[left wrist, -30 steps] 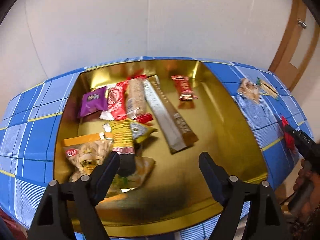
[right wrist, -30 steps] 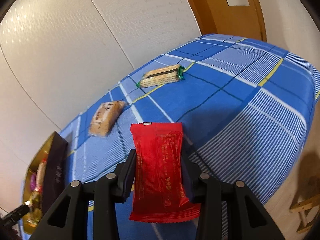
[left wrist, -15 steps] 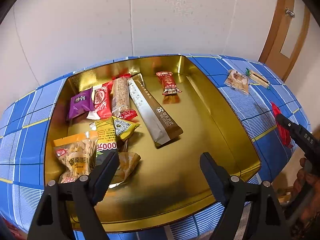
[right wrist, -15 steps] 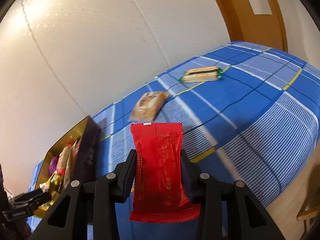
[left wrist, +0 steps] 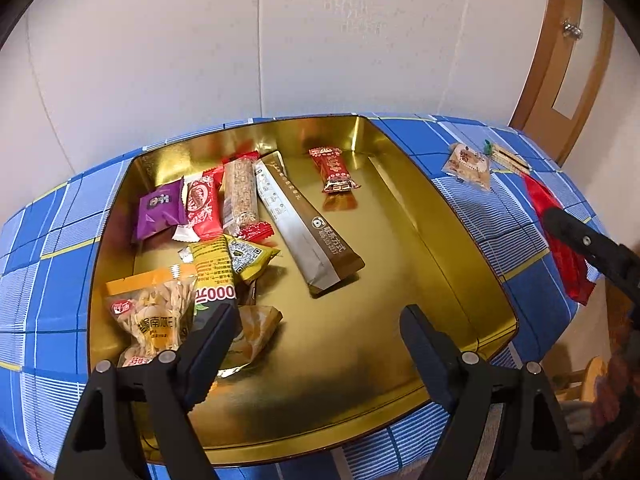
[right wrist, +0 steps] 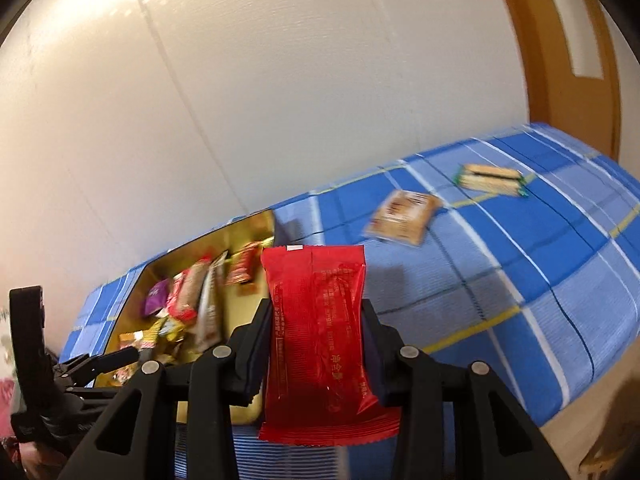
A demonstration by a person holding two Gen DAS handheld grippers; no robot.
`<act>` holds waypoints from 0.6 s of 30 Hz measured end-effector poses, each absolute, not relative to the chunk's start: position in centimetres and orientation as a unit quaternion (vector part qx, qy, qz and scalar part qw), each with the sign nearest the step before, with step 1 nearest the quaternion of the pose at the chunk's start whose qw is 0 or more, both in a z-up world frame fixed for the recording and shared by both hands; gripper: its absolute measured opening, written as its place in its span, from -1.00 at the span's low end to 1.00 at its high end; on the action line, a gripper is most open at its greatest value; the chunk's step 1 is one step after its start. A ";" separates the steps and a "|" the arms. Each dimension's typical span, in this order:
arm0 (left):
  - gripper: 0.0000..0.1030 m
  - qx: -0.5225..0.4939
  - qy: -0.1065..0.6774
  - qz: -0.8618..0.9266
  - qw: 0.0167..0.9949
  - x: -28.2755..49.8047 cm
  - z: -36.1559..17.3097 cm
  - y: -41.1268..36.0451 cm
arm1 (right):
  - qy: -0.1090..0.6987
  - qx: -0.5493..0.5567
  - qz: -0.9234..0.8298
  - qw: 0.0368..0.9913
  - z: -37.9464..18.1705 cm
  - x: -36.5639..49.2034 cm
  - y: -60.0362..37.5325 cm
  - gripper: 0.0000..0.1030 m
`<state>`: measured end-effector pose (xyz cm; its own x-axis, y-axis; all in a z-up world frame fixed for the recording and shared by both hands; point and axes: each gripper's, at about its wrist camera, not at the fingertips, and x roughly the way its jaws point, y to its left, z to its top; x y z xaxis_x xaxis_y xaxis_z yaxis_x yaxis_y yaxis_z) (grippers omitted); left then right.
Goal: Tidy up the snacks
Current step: 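Carry the large red packet into the gold tray and open the right gripper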
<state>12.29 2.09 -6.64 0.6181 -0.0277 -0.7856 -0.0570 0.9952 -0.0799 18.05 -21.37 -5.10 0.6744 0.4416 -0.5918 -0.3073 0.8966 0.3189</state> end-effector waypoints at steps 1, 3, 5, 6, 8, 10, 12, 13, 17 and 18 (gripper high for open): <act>0.63 -0.050 0.436 0.006 0.898 12.2 -6.6 2.3 | 0.350 0.089 0.208 0.909 -4.8 18.2 -20.5 -0.19; 0.63 -0.054 0.435 0.007 0.899 12.0 -6.5 2.6 | 0.353 0.081 0.219 0.906 -4.5 18.3 -18.9 -0.19; 0.66 -0.059 0.435 0.006 0.899 11.8 -6.5 3.0 | 0.359 0.067 0.228 0.903 -4.2 18.8 -17.0 -0.19; 0.66 -0.061 0.435 0.005 0.899 11.8 -6.5 3.1 | 0.364 0.058 0.227 0.901 -4.2 19.1 -16.2 -0.19; 0.67 -0.067 0.434 0.003 0.899 11.7 -6.4 3.4 | 0.378 0.042 0.221 0.898 -4.3 19.8 -14.7 -0.19; 0.67 -0.073 0.432 0.003 0.899 11.6 -6.4 3.9 | 0.395 0.039 0.217 0.892 -4.7 20.7 -13.5 -0.19; 0.67 -0.076 0.431 0.006 0.899 11.6 -6.3 4.3 | 0.412 0.036 0.217 0.884 -5.3 21.6 -12.3 -0.19; 0.67 -0.077 0.433 0.010 0.898 11.7 -6.4 4.5 | 0.419 0.032 0.215 0.882 -5.6 22.0 -11.8 -0.19; 0.67 -0.094 0.437 0.013 0.895 11.9 -6.6 5.7 | 0.437 0.009 0.204 0.876 -6.8 23.2 -10.2 -0.19; 0.67 -0.099 0.437 0.011 0.894 11.9 -6.6 5.9 | 0.439 0.006 0.203 0.875 -6.8 23.4 -10.0 -0.19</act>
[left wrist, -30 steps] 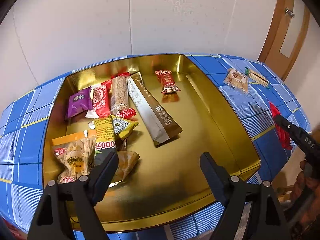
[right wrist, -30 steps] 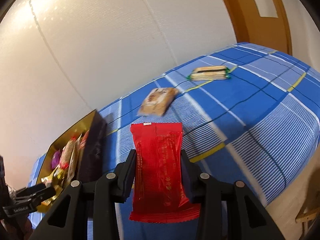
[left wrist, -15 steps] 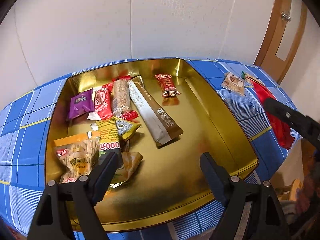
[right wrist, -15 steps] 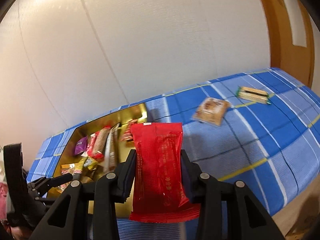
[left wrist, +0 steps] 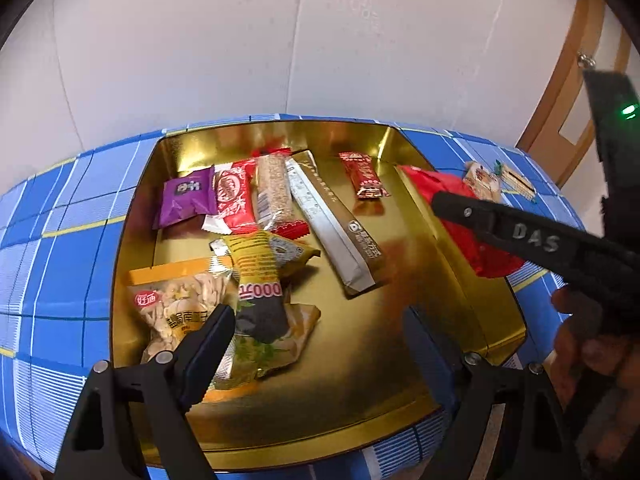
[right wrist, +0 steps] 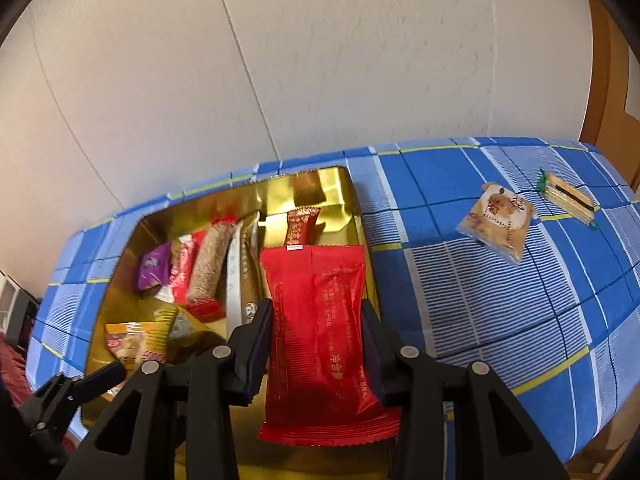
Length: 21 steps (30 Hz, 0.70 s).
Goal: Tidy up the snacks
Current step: 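Carry the large red packet into the gold tray and open the right gripper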
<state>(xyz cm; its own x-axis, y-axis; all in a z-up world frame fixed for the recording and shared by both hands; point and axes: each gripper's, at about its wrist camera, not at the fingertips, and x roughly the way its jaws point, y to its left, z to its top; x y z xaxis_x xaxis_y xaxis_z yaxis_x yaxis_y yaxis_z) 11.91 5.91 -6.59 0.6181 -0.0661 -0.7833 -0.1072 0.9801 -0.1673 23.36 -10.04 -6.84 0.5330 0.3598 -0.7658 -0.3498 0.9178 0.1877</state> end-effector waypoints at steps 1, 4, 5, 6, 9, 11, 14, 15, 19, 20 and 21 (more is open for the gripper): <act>0.67 -0.103 0.436 0.010 0.894 11.9 -6.6 6.1 | 0.440 0.001 0.201 0.875 -7.0 23.5 -9.8 -0.19; 0.67 -0.105 0.439 0.013 0.892 12.1 -6.7 6.5 | 0.445 -0.022 0.188 0.875 -7.4 24.0 -9.1 -0.18; 0.67 -0.106 0.439 0.012 0.892 12.1 -6.7 6.5 | 0.447 -0.032 0.183 0.875 -7.6 24.1 -8.8 -0.18; 0.67 -0.107 0.439 0.013 0.892 12.1 -6.8 6.5 | 0.449 -0.040 0.180 0.874 -7.9 24.3 -8.6 -0.17; 0.67 -0.107 0.440 0.011 0.892 12.2 -6.8 6.5 | 0.458 -0.046 0.180 0.870 -8.6 24.8 -8.2 -0.13; 0.67 -0.104 0.440 0.013 0.892 12.1 -6.8 6.4 | 0.456 -0.054 0.182 0.870 -8.8 25.0 -7.8 -0.12; 0.67 -0.103 0.442 0.012 0.891 12.2 -6.9 6.4 | 0.446 -0.064 0.175 0.875 -8.4 24.9 -7.8 -0.12; 0.67 -0.103 0.442 0.012 0.891 12.2 -6.9 6.3 | 0.442 -0.057 0.174 0.878 -8.1 24.8 -8.2 -0.12; 0.67 -0.099 0.443 0.013 0.891 12.2 -6.9 6.1 | 0.424 0.010 0.188 0.886 -6.6 24.3 -10.5 -0.12; 0.67 -0.099 0.443 0.012 0.891 12.2 -6.9 6.0 | 0.417 0.030 0.188 0.888 -6.1 24.1 -11.4 -0.12; 0.67 -0.098 0.444 0.012 0.891 12.2 -7.0 5.9 | 0.414 0.042 0.187 0.890 -5.9 24.0 -12.0 -0.12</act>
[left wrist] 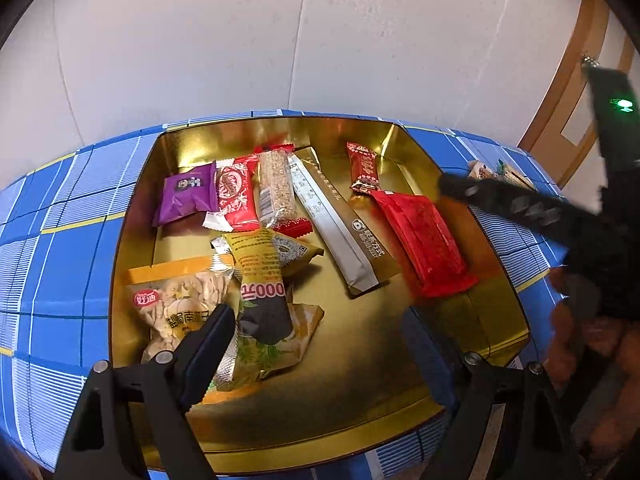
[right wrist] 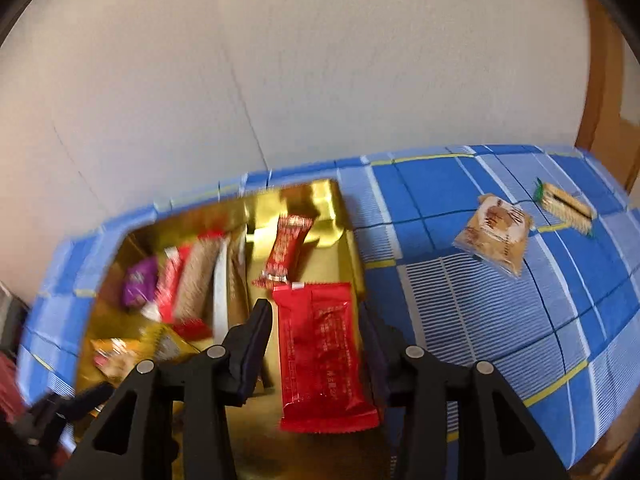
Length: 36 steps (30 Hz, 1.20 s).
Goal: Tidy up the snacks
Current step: 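Carry the large red packet into the gold tray and open the right gripper, then withdraw the open right gripper from the tray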
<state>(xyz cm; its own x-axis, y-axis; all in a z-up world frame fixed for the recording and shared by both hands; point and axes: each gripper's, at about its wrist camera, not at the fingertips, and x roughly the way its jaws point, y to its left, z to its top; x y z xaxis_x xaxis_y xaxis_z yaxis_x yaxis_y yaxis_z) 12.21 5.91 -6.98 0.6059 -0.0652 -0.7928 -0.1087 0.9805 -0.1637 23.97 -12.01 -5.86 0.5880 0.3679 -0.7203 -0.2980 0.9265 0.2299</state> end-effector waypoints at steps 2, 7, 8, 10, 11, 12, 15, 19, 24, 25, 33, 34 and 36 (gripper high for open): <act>0.67 -0.097 0.446 0.010 0.890 12.2 -7.0 5.7 | 0.406 0.067 0.177 0.894 -5.3 23.8 -13.7 -0.12; 0.67 -0.088 0.447 0.003 0.890 12.0 -6.9 4.6 | 0.400 0.098 0.141 0.900 -5.0 23.6 -17.6 -0.11; 0.67 -0.085 0.447 0.002 0.890 12.0 -6.9 4.4 | 0.401 0.103 0.133 0.900 -5.2 23.6 -18.5 -0.11; 0.67 -0.081 0.448 -0.001 0.890 11.9 -6.8 4.0 | 0.407 0.110 0.124 0.898 -5.7 23.5 -19.7 -0.11; 0.67 -0.080 0.447 -0.002 0.891 11.8 -6.7 3.8 | 0.409 0.113 0.118 0.898 -6.0 23.3 -20.5 -0.11; 0.67 -0.078 0.447 -0.003 0.891 11.8 -6.7 3.6 | 0.412 0.112 0.113 0.897 -6.3 23.2 -21.1 -0.11; 0.67 -0.072 0.446 -0.007 0.892 11.7 -6.5 3.2 | 0.418 0.102 0.094 0.898 -7.4 22.9 -22.8 -0.11; 0.67 -0.061 0.447 -0.012 0.892 11.6 -6.2 2.3 | 0.425 0.094 0.072 0.898 -8.7 22.9 -25.3 -0.11; 0.67 -0.046 0.445 -0.023 0.894 11.9 -5.6 0.6 | 0.418 0.097 0.058 0.901 -9.9 23.4 -28.2 -0.11; 0.67 -0.042 0.445 -0.026 0.894 12.1 -5.4 0.1 | 0.417 0.096 0.057 0.902 -10.0 23.6 -28.4 -0.11; 0.77 0.010 0.421 -0.047 0.906 13.2 -3.8 -4.4 | 0.397 0.110 0.030 0.911 -11.5 23.9 -31.2 -0.11; 0.77 0.016 0.421 -0.053 0.905 13.5 -3.6 -5.1 | 0.396 0.117 0.026 0.910 -11.8 23.9 -31.6 -0.11; 0.77 0.023 0.422 -0.061 0.904 14.2 -3.3 -6.3 | 0.399 0.129 0.022 0.908 -12.1 23.9 -32.0 -0.11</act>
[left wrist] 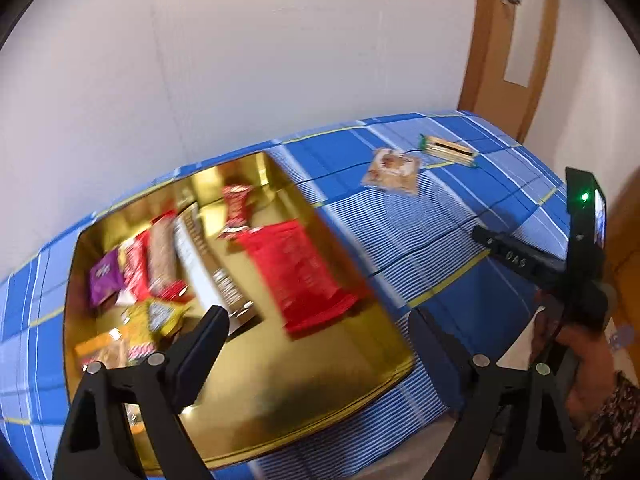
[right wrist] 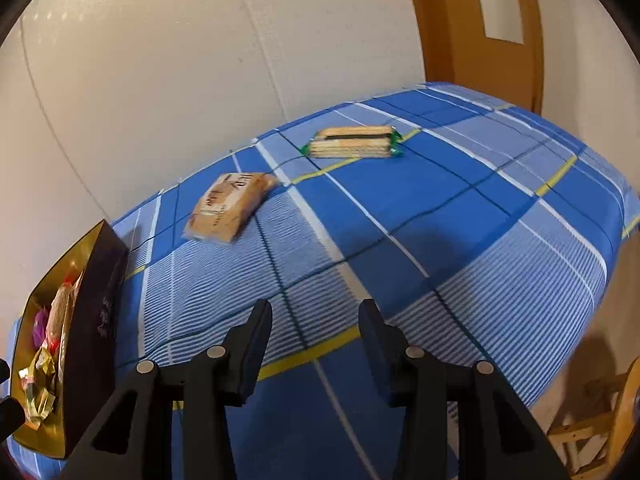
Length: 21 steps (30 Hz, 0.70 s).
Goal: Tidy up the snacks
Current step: 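Reach the left gripper to the brown pastry bag and grasp it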
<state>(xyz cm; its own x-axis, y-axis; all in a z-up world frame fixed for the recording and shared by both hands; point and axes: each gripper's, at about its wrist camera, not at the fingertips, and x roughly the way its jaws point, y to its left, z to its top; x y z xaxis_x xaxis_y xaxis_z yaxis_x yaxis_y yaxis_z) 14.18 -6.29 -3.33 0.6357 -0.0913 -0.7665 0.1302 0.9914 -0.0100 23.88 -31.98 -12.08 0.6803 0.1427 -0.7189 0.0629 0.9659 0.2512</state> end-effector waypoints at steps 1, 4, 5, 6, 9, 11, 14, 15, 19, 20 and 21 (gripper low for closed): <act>0.77 0.024 0.424 -0.068 0.903 14.8 -3.1 -7.0 | 0.397 0.133 0.023 0.908 -12.1 23.8 -32.1 -0.11; 0.78 0.022 0.427 -0.081 0.901 16.6 -2.4 -8.4 | 0.388 0.132 0.014 0.912 -11.7 23.6 -32.4 -0.11; 0.78 0.021 0.428 -0.082 0.900 17.3 -2.3 -8.9 | 0.385 0.135 0.011 0.913 -11.5 23.5 -32.6 -0.11; 0.78 0.022 0.429 -0.082 0.899 18.1 -2.1 -9.4 | 0.384 0.140 0.013 0.913 -11.5 23.5 -32.8 -0.11; 0.79 0.025 0.439 -0.075 0.895 21.1 -1.8 -10.9 | 0.383 0.154 0.015 0.911 -11.4 23.6 -33.4 -0.11; 0.79 0.015 0.443 -0.073 0.893 23.0 -1.8 -11.9 | 0.384 0.156 0.015 0.910 -11.4 23.8 -33.6 -0.11; 0.80 0.013 0.449 -0.064 0.891 25.9 -2.2 -13.6 | 0.388 0.162 0.013 0.907 -11.4 24.0 -34.0 -0.11; 0.80 0.016 0.453 -0.062 0.889 26.7 -2.5 -14.1 | 0.389 0.168 0.013 0.906 -11.4 24.0 -34.2 -0.11; 0.83 0.024 0.472 -0.057 0.879 30.4 -3.8 -16.3 | 0.386 0.189 0.010 0.903 -11.2 23.8 -35.0 -0.11; 0.84 0.027 0.472 -0.055 0.879 31.0 -4.1 -16.7 | 0.385 0.193 0.009 0.903 -11.1 23.7 -35.2 -0.11; 0.84 0.030 0.472 -0.056 0.880 31.6 -4.4 -17.1 | 0.385 0.196 0.009 0.902 -11.1 23.7 -35.4 -0.11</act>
